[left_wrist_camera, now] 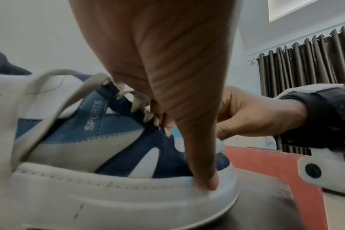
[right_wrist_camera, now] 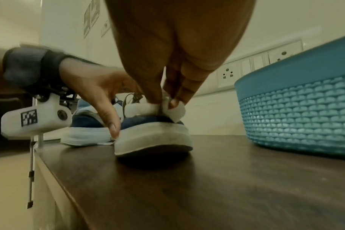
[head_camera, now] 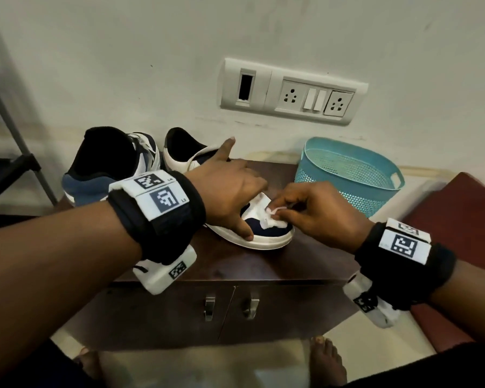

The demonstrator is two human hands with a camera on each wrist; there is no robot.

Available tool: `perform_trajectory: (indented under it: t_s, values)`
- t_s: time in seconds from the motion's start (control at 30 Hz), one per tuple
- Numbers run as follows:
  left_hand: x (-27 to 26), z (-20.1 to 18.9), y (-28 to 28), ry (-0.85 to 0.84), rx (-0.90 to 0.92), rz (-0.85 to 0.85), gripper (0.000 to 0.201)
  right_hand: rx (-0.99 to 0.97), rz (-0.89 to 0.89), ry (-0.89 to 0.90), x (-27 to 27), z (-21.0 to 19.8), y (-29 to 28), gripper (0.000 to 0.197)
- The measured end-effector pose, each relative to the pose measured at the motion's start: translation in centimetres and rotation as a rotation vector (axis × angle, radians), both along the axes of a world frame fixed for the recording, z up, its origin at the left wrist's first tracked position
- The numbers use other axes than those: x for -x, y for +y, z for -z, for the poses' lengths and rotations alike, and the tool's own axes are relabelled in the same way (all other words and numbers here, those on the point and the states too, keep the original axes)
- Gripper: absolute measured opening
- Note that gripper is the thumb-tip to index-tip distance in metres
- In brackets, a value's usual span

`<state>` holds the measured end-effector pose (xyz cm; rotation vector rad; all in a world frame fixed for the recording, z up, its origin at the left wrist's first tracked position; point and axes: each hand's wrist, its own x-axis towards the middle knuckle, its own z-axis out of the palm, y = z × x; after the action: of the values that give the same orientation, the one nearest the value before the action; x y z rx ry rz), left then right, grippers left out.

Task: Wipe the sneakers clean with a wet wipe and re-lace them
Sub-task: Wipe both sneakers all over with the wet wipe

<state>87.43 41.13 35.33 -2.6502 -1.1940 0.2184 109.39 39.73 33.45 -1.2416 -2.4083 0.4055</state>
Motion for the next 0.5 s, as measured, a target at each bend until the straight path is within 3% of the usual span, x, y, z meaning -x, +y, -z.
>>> perform_trajectory:
  t_s: [0.27,0.4,0.5]
  values:
    - [0.6,1.1,0.3,-0.096,0.030,-0.001,0.087,0.016,-0.060,0.153,-0.7,-0.8,0.8,0.016]
    - [0.4,1.0,0.3,-0.132,0.063,-0.012,0.091,0.008,-0.146,0.031,-1.0,0.0,0.5,0.014]
    - [0.3,0.8,0.4,-0.134,0.071,-0.024,0.096,0.015,-0.130,0.041,-1.1,-0.3,0.7,0.016]
